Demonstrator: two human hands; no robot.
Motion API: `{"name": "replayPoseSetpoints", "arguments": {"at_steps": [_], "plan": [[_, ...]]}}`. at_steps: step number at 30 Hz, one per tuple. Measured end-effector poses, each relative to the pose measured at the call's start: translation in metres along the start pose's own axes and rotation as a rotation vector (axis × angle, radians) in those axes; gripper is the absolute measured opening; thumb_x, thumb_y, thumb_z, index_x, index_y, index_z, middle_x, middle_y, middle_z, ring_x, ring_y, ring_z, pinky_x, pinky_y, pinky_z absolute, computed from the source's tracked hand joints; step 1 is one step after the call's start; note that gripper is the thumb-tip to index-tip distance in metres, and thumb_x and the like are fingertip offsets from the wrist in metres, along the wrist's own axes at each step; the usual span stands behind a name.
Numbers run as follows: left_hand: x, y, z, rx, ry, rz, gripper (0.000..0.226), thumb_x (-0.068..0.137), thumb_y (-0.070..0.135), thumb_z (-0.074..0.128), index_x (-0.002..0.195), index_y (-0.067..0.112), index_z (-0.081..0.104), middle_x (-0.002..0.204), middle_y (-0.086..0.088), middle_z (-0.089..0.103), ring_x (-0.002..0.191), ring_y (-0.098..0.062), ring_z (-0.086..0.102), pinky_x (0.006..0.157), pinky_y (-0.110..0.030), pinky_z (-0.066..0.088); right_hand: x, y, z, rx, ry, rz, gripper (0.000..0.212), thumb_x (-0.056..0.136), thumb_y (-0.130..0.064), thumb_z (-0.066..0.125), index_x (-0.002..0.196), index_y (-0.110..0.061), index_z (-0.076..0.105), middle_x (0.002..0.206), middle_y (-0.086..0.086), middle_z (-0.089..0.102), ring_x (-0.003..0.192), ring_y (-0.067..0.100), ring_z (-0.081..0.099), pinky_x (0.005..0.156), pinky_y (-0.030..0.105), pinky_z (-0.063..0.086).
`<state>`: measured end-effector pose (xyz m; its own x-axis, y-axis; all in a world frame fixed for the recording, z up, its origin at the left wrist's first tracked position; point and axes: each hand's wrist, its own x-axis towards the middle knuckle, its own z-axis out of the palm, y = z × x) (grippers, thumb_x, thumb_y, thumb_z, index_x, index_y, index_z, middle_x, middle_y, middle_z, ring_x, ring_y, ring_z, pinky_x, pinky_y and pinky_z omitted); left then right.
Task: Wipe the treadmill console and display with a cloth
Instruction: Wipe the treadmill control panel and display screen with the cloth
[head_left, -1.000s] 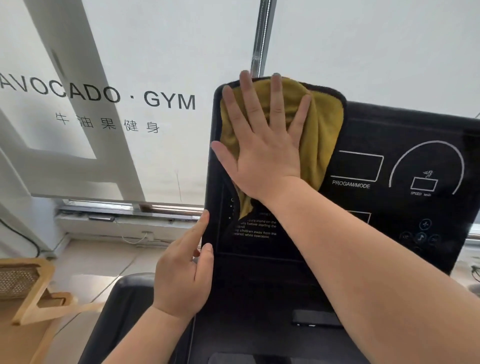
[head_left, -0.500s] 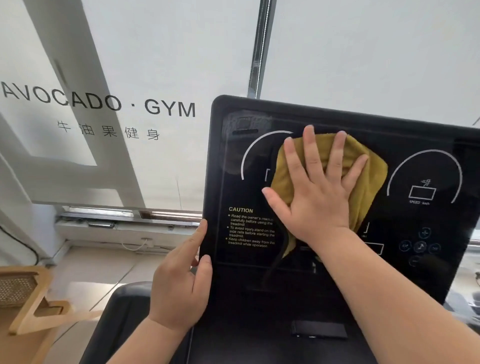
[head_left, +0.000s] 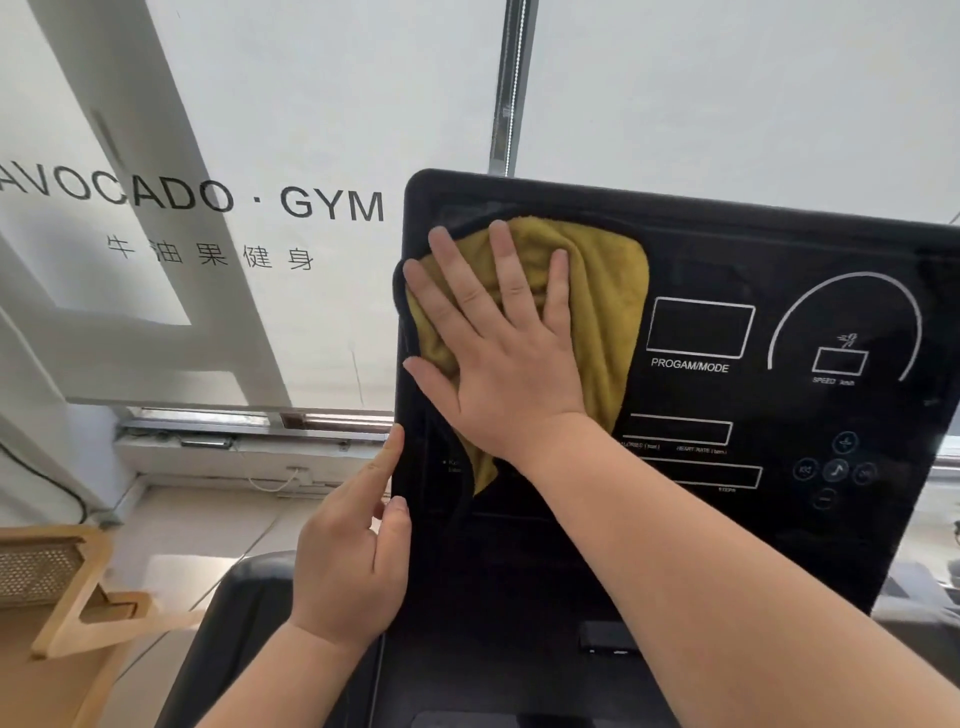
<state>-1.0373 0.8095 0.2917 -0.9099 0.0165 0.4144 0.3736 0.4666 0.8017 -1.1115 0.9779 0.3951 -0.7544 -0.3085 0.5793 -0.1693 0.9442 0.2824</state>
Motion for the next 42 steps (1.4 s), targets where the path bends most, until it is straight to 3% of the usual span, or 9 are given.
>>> {"name": "replayPoseSetpoints", "arguments": {"at_steps": [3,7,12,18,22,26,31,36,42], "plan": [[0.001,0.000,-0.001,0.012,0.000,0.006,0.057,0.091,0.033,0.039,0.148,0.033,0.047,0.071,0.021,0.055,0.058,-0.003,0.046,0.057,-0.026,0.038,-0.009,0.028,-0.001,-0.010,0.027,0.050,0.077,0.099,-0.072,0.033,0.164,-0.034,0.015,0.173,-0.004,0.007,0.159,0.037,0.001,0.121,0.070,0.000],[0.001,0.003,-0.002,0.014,0.003,0.011,0.057,0.091,0.033,0.039,0.147,0.033,0.047,0.083,0.024,0.061,0.066,-0.002,0.051,0.063,-0.014,0.038,-0.020,0.083,-0.010,0.016,0.034,0.366,0.081,0.098,-0.074,0.028,0.165,-0.035,0.006,0.174,-0.001,0.001,0.158,0.041,-0.005,0.120,0.072,-0.005],[0.000,0.007,-0.001,0.040,-0.009,0.008,0.061,0.090,0.034,0.037,0.151,0.029,0.043,0.074,0.015,0.058,0.078,-0.009,0.053,0.064,-0.026,0.042,-0.001,0.066,-0.017,0.119,0.067,0.721,0.081,0.099,-0.071,0.020,0.165,-0.029,-0.002,0.174,0.003,-0.008,0.156,0.043,-0.012,0.119,0.073,-0.003],[-0.002,0.012,-0.002,0.037,-0.001,-0.015,0.061,0.089,0.036,0.033,0.150,0.038,0.041,0.062,0.014,0.049,0.066,-0.012,0.051,0.060,-0.026,0.038,0.048,-0.016,-0.014,0.071,0.047,0.315,0.073,0.103,-0.063,0.023,0.165,-0.030,0.004,0.174,-0.001,-0.002,0.158,0.041,-0.008,0.120,0.070,-0.005],[-0.002,0.013,-0.001,0.054,0.005,-0.024,0.061,0.089,0.035,0.033,0.150,0.037,0.042,0.061,0.007,0.051,0.061,-0.014,0.051,0.057,-0.031,0.041,0.038,-0.011,-0.009,0.039,0.031,0.162,0.069,0.104,-0.061,0.025,0.165,-0.033,0.008,0.174,-0.005,0.002,0.159,0.036,-0.005,0.122,0.066,-0.002],[0.000,0.008,-0.002,0.079,-0.018,-0.018,0.062,0.090,0.034,0.034,0.151,0.033,0.043,0.062,0.005,0.056,0.057,-0.016,0.049,0.056,-0.035,0.042,-0.001,0.033,-0.003,0.039,0.065,0.239,0.074,0.101,-0.067,0.031,0.165,-0.033,0.014,0.173,-0.003,0.007,0.159,0.037,0.000,0.122,0.068,-0.003],[-0.001,0.012,-0.002,0.093,-0.021,0.005,0.063,0.090,0.033,0.034,0.152,0.030,0.042,0.057,0.008,0.047,0.056,-0.014,0.046,0.054,-0.035,0.041,-0.052,0.096,-0.005,0.085,0.052,0.585,0.079,0.099,-0.070,0.029,0.165,-0.033,0.004,0.174,0.000,-0.001,0.158,0.041,-0.007,0.120,0.072,-0.005],[-0.002,0.012,0.000,0.110,-0.026,-0.018,0.065,0.088,0.035,0.034,0.153,0.034,0.038,0.060,0.006,0.046,0.062,-0.016,0.049,0.059,-0.039,0.044,-0.040,0.082,-0.010,0.190,0.072,0.856,0.081,0.100,-0.069,0.023,0.165,-0.029,-0.003,0.173,0.003,-0.010,0.156,0.042,-0.014,0.119,0.072,-0.004],[-0.003,0.016,0.001,0.101,-0.010,-0.040,0.064,0.089,0.032,0.035,0.153,0.036,0.039,0.057,0.006,0.045,0.058,-0.021,0.049,0.057,-0.041,0.045,-0.009,0.003,-0.001,0.092,0.027,0.433,0.080,0.100,-0.069,0.028,0.165,-0.027,0.007,0.174,0.003,0.001,0.157,0.044,-0.006,0.120,0.071,-0.003]]}}
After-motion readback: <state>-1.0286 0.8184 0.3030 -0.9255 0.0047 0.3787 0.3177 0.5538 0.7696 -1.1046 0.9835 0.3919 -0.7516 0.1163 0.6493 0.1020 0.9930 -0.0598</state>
